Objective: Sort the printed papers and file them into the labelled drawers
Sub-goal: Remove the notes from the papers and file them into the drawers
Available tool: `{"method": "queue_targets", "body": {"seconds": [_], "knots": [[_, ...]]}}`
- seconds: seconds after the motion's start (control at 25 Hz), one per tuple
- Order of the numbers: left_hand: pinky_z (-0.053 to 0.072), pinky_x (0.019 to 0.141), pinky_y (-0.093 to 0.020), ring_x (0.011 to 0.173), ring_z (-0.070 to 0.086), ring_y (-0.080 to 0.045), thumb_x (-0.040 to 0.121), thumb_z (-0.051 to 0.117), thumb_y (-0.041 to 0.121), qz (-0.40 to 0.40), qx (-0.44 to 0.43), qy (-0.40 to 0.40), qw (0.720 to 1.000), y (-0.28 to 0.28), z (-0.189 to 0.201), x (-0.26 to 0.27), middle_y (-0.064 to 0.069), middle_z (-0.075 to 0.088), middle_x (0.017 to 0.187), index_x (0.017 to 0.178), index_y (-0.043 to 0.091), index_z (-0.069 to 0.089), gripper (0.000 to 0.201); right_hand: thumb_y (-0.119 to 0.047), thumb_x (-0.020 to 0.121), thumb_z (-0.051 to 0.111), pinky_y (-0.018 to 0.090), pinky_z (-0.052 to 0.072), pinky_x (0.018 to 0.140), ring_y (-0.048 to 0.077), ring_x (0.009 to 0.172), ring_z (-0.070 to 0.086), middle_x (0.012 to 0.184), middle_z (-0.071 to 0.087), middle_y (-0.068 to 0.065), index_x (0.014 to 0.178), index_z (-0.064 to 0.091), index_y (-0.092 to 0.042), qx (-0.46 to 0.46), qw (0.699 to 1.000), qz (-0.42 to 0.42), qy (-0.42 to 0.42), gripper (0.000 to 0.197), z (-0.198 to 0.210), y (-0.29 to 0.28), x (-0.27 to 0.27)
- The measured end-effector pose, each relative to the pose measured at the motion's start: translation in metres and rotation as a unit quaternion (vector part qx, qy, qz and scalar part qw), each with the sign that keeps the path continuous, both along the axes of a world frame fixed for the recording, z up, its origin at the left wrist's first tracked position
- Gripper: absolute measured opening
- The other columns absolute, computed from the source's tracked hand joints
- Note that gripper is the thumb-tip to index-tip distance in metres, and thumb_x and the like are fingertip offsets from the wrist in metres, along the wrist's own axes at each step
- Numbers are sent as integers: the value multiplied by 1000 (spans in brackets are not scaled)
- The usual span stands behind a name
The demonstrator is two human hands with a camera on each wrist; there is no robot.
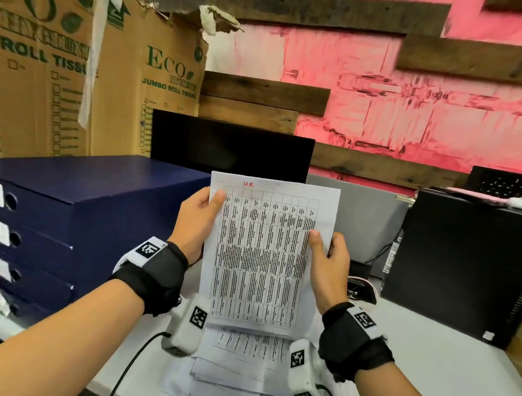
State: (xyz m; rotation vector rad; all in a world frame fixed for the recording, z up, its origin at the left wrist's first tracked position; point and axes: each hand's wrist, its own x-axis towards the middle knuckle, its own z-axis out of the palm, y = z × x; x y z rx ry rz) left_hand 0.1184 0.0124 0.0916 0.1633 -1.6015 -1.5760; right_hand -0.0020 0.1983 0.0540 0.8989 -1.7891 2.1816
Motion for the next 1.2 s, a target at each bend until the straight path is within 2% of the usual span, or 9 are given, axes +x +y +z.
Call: {"method": "queue_targets", "body": {"seconds": [0.24,0.32,0.48,0.6,0.68,0.76,0.88,1.0,1.2], "knots": [[54,90,-45,102,67,-27,100,49,27,10,21,-21,1000,1,-14,-7,-9,69,108,108,13,61,20,-27,98,51,20,48,86,-2,102,61,112,65,-10,106,55,-28,50,997,36,-39,10,-24,5,-4],[53,91,-49,102,66,-30,100,48,28,14,24,-31,999,-3,-20,0,-11,68,109,106,13,60,20,-26,100,47,18,46,86,-1,106,60,114,65,-13,110,57,-31,73,994,65,-41,15,-27,5,-2],[54,75,-25,92,67,-13,101,46,24,75,-3,7,997,-6,-2,27,-6,68,106,108,9,59,22,-29,101,42,17,46,84,-2,103,60,112,64,-13,110,56,-28,86,993,84,-2,16,-12,-12,10],[53,74,-21,88,65,-8,101,47,27,142,-80,36,986,-9,29,64,1,68,99,101,13,61,20,-31,102,43,37,50,82,17,89,60,101,63,8,96,54,-12,64,996,48,47,22,4,-41,30],[48,71,-19,83,61,-3,100,49,29,208,-156,2,965,-23,43,98,10,65,90,94,18,60,17,-26,102,42,24,48,77,2,80,57,92,61,-1,93,52,-14,30,996,57,63,18,12,-62,55],[49,75,-29,85,61,-11,98,51,32,262,-209,-44,941,-42,49,135,4,66,91,97,13,62,22,-23,103,42,12,45,77,-11,81,55,95,60,-9,102,53,-13,16,994,80,78,15,14,-82,81],[47,70,-33,74,55,-13,96,54,31,316,-200,-82,924,-71,36,187,-3,64,82,91,9,63,24,-23,103,42,22,45,88,3,95,59,106,62,-4,115,55,-7,39,989,122,76,24,7,-109,117],[49,60,-31,67,55,-15,98,51,25,324,-94,-152,929,-101,1,226,-3,62,81,90,12,62,19,-21,103,42,28,46,86,0,89,57,98,60,-11,109,55,-12,52,987,140,62,17,0,-122,133],[49,71,-33,73,58,-23,92,52,14,389,-51,-291,873,-150,-61,267,0,64,76,80,23,64,20,-23,102,42,24,42,79,-3,77,50,87,53,-13,96,50,-21,60,989,110,85,10,-8,-117,125]]}}
